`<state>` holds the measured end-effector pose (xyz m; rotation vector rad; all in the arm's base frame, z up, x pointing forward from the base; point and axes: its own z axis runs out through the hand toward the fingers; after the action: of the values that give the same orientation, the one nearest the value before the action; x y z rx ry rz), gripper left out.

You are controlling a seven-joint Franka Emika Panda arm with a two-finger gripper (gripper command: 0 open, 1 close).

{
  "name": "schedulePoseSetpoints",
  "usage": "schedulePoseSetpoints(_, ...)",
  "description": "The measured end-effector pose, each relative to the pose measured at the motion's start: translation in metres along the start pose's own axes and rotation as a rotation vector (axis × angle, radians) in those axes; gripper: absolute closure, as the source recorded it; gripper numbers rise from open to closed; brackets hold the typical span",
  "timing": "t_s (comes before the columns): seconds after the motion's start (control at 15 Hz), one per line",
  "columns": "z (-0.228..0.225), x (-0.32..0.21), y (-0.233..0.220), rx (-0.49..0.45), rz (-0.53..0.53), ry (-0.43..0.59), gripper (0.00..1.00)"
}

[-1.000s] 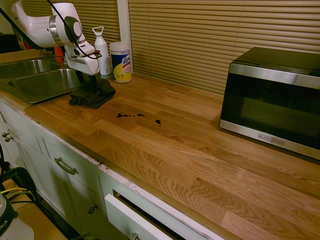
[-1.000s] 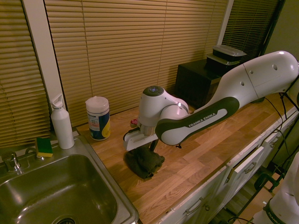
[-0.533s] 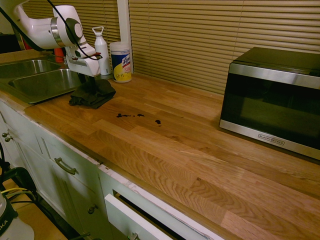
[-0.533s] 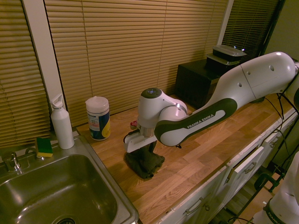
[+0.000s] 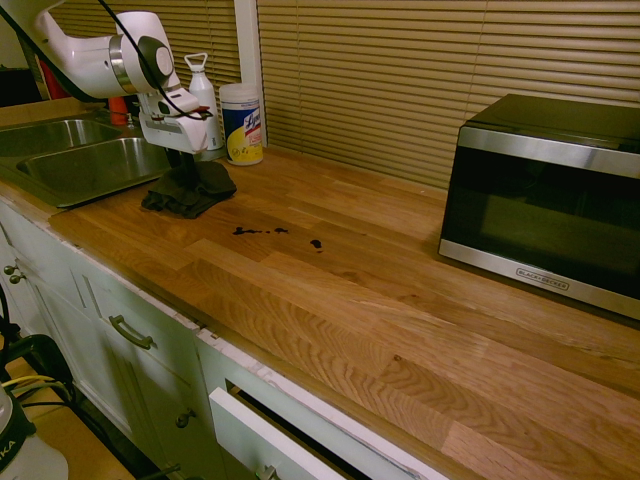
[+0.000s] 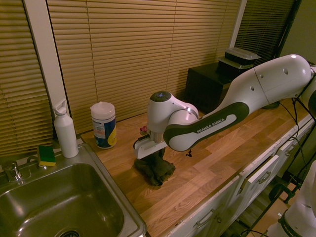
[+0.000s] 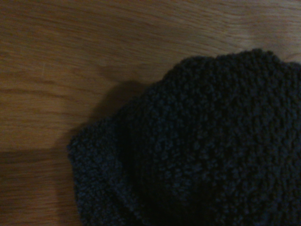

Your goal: Clear the spill

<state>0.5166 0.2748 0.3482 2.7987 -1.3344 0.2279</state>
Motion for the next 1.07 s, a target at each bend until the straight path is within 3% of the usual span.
schedulePoseSetpoints(0.4,0.003,0.023,0.011,-0.025,0.027,0.008,1.0)
schedulePoseSetpoints(1.07,0.015,0.107,0.104,-0.038,0.153,0.003,1.0)
